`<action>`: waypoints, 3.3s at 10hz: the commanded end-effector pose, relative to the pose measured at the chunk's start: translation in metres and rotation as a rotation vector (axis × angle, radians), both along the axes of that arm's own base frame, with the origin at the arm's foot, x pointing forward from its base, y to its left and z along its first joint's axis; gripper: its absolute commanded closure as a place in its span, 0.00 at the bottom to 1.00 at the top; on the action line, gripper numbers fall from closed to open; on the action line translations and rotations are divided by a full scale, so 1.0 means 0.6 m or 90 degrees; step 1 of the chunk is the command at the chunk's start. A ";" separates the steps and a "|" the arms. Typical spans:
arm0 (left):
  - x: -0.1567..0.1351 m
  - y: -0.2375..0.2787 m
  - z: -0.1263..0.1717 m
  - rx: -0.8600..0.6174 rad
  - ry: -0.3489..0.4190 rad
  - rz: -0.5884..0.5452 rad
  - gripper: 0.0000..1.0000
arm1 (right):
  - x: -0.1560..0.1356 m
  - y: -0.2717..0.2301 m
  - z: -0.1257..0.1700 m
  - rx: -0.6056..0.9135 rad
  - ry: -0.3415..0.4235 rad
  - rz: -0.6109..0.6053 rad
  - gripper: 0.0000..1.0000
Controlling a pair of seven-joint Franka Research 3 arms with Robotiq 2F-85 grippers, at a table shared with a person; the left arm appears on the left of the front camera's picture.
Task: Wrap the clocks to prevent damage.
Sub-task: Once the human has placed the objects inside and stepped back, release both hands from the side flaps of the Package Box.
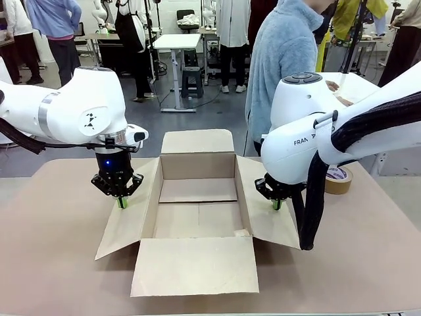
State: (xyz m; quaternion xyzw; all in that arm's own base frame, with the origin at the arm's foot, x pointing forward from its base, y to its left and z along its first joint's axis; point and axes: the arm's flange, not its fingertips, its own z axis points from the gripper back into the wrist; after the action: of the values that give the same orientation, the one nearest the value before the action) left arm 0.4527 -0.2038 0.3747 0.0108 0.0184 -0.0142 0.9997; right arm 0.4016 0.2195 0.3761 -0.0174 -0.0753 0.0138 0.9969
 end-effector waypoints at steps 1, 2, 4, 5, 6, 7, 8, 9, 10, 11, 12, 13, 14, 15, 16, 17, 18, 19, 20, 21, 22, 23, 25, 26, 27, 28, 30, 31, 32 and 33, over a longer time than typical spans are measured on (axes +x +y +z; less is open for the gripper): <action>-0.001 0.001 -0.002 0.005 0.004 -0.001 1.00 | -0.002 0.000 -0.001 -0.004 0.003 0.000 0.99; -0.001 0.001 -0.002 0.005 0.004 -0.001 1.00 | -0.002 0.000 -0.001 -0.004 0.003 0.000 0.99; -0.001 0.001 -0.002 0.005 0.004 -0.001 1.00 | -0.002 0.000 -0.001 -0.004 0.003 0.000 0.99; -0.001 0.001 -0.002 0.005 0.004 -0.001 1.00 | -0.002 0.000 -0.001 -0.004 0.003 0.000 0.99; -0.001 0.001 -0.002 0.005 0.004 -0.001 1.00 | -0.002 0.000 -0.001 -0.004 0.003 0.000 0.99; -0.001 0.001 -0.002 0.005 0.004 -0.001 1.00 | -0.002 0.000 -0.001 -0.004 0.003 0.000 0.99; -0.001 0.001 -0.002 0.005 0.004 -0.001 1.00 | -0.002 0.000 -0.001 -0.004 0.003 0.000 0.99; -0.001 0.001 -0.002 0.005 0.004 -0.001 1.00 | -0.002 0.000 -0.001 -0.004 0.003 0.000 0.99; -0.001 0.001 -0.002 0.005 0.004 -0.001 1.00 | -0.002 0.000 -0.001 -0.004 0.003 0.000 0.99; -0.001 0.001 -0.002 0.005 0.004 -0.001 1.00 | -0.002 0.000 -0.001 -0.004 0.003 0.000 0.99; -0.001 0.001 -0.002 0.005 0.004 -0.001 1.00 | -0.002 0.000 -0.001 -0.004 0.003 0.000 0.99; -0.001 0.001 -0.002 0.005 0.004 -0.001 1.00 | -0.002 0.000 -0.001 -0.004 0.003 0.000 0.99; -0.001 0.001 -0.002 0.005 0.004 -0.001 1.00 | -0.002 0.000 -0.001 -0.004 0.003 0.000 0.99; -0.001 0.001 -0.002 0.005 0.004 -0.001 1.00 | -0.002 0.000 -0.001 -0.004 0.003 0.000 0.99; -0.001 0.001 -0.002 0.005 0.004 -0.001 1.00 | -0.002 0.000 -0.001 -0.004 0.003 0.000 0.99; -0.001 0.001 -0.002 0.005 0.004 -0.001 1.00 | -0.002 0.000 -0.001 -0.004 0.003 0.000 0.99; -0.001 0.001 -0.002 0.005 0.004 -0.001 1.00 | -0.002 0.000 -0.001 -0.004 0.003 0.000 0.99; -0.001 0.001 -0.002 0.005 0.004 -0.001 1.00 | -0.002 0.000 -0.001 -0.004 0.003 0.000 0.99; -0.001 0.001 -0.002 0.005 0.004 -0.001 1.00 | -0.002 0.000 -0.001 -0.004 0.003 0.000 0.99; -0.001 0.001 -0.002 0.005 0.004 -0.001 1.00 | -0.002 0.000 -0.001 -0.004 0.003 0.000 0.99; -0.001 0.001 -0.002 0.005 0.004 -0.001 1.00 | -0.002 0.000 -0.001 -0.004 0.003 0.000 0.99; -0.001 0.001 -0.002 0.005 0.004 -0.001 1.00 | -0.002 0.000 -0.001 -0.004 0.003 0.000 0.99; -0.001 0.001 -0.002 0.005 0.004 -0.001 1.00 | -0.002 0.000 -0.001 -0.004 0.003 0.000 0.99; -0.001 0.001 -0.002 0.005 0.004 -0.001 1.00 | -0.002 0.000 -0.001 -0.004 0.003 0.000 0.99; -0.001 0.001 -0.002 0.005 0.004 -0.001 1.00 | -0.002 0.000 -0.001 -0.004 0.003 0.000 0.99; -0.001 0.001 -0.002 0.005 0.004 -0.001 1.00 | -0.002 0.000 -0.001 -0.004 0.003 0.000 0.99; -0.001 0.001 -0.002 0.005 0.004 -0.001 1.00 | -0.002 0.000 -0.001 -0.004 0.003 0.000 0.99; -0.001 0.001 -0.002 0.005 0.004 -0.001 1.00 | -0.002 0.000 -0.001 -0.004 0.003 0.000 0.99; -0.001 0.001 -0.002 0.005 0.004 -0.001 1.00 | -0.002 0.000 -0.001 -0.004 0.003 0.000 0.99; -0.001 0.001 -0.002 0.005 0.004 -0.001 1.00 | -0.002 0.000 -0.001 -0.004 0.003 0.000 0.99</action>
State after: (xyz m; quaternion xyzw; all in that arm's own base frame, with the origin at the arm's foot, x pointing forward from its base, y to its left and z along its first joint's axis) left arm 0.4527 -0.2038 0.3747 0.0108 0.0184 -0.0142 0.9997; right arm 0.4016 0.2195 0.3761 -0.0174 -0.0753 0.0138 0.9969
